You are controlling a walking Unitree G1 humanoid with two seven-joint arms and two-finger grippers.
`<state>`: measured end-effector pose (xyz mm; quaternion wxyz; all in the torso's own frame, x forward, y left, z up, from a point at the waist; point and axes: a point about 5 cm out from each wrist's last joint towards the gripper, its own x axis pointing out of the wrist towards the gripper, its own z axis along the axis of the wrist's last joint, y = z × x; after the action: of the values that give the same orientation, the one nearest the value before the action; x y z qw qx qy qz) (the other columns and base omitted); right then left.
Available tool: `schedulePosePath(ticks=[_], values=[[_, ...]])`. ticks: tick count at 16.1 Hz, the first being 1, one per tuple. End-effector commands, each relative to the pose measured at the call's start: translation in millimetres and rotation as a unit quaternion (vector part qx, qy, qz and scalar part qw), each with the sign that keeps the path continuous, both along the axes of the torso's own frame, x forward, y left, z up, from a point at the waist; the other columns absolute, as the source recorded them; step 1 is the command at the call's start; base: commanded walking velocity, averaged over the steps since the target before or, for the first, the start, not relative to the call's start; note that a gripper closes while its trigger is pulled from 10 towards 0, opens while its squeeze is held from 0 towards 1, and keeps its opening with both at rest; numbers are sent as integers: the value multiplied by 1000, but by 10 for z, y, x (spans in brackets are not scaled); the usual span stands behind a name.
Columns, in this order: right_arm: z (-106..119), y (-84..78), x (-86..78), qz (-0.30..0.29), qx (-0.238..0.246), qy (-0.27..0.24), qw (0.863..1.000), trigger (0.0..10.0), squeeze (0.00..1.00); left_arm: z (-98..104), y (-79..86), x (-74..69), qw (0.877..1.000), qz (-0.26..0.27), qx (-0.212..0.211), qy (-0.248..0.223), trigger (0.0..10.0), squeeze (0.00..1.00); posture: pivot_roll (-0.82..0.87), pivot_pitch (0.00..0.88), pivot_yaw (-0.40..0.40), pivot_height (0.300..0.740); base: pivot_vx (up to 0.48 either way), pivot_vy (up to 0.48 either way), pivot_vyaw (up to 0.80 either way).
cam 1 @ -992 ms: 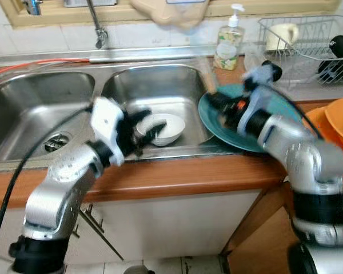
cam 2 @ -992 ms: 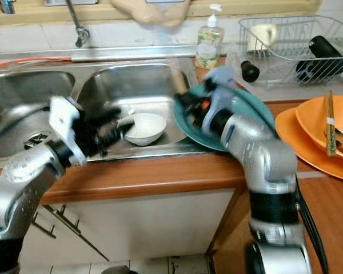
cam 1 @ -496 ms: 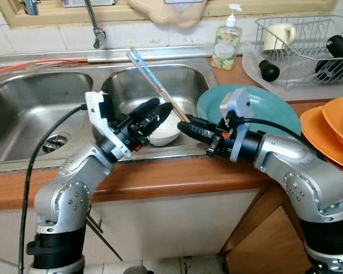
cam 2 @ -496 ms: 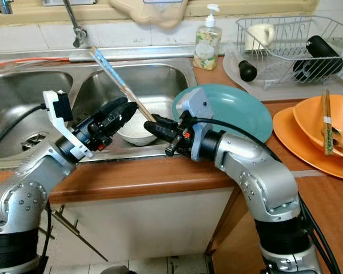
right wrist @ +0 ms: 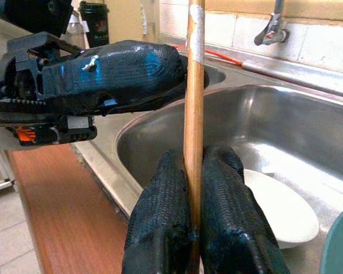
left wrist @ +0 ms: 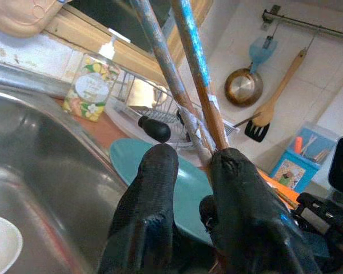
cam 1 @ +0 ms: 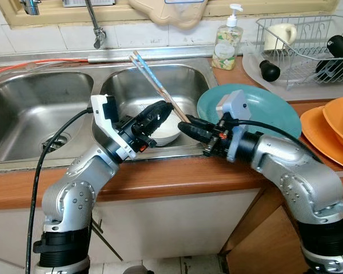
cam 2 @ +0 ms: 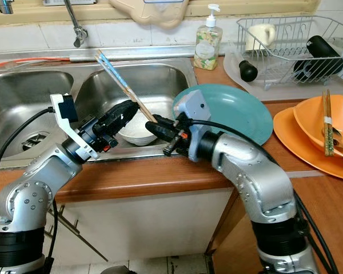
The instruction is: Kitchen organization
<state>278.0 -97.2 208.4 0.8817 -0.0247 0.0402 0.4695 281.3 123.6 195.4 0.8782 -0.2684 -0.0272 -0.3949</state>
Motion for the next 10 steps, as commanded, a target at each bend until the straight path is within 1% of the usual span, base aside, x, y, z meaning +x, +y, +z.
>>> schedulePosePath(ticks=[1,2,3,5,7,8,9,10], values=[[45,79,0,12,3,-15,1000,0,0,19,-34,-20,1000,-17,12,-7,4431,0,-11,0,67,740,0,0,0],[50,77,10,7,4,-16,1000,0,0,12,-30,-24,1000,-17,16,-8,10000,0,-11,0,67,740,0,0,0],[54,72,34,-3,8,-16,1000,0,0,16,-9,-30,1000,-22,-9,5,10000,1000,-8,0,65,740,0,0,0],[47,70,43,-7,6,-15,1000,0,0,41,-2,-43,999,-30,-25,5,10000,1000,-8,0,65,740,0,0,0],[43,86,27,-1,4,-16,1000,0,0,45,-6,-49,999,-30,-18,-1,10000,1000,-9,0,66,740,0,0,0],[38,100,11,6,1,-17,1000,0,0,28,0,-25,1000,-18,-9,0,10000,996,-9,0,66,740,0,0,0],[24,123,-13,14,-6,-18,1000,0,0,21,-5,-8,1000,-16,-10,3,10000,0,-10,0,68,740,0,0,0],[22,127,-16,16,-7,-18,1000,0,0,20,-7,-6,1000,-16,-10,3,10000,0,-10,0,68,740,0,0,0]])
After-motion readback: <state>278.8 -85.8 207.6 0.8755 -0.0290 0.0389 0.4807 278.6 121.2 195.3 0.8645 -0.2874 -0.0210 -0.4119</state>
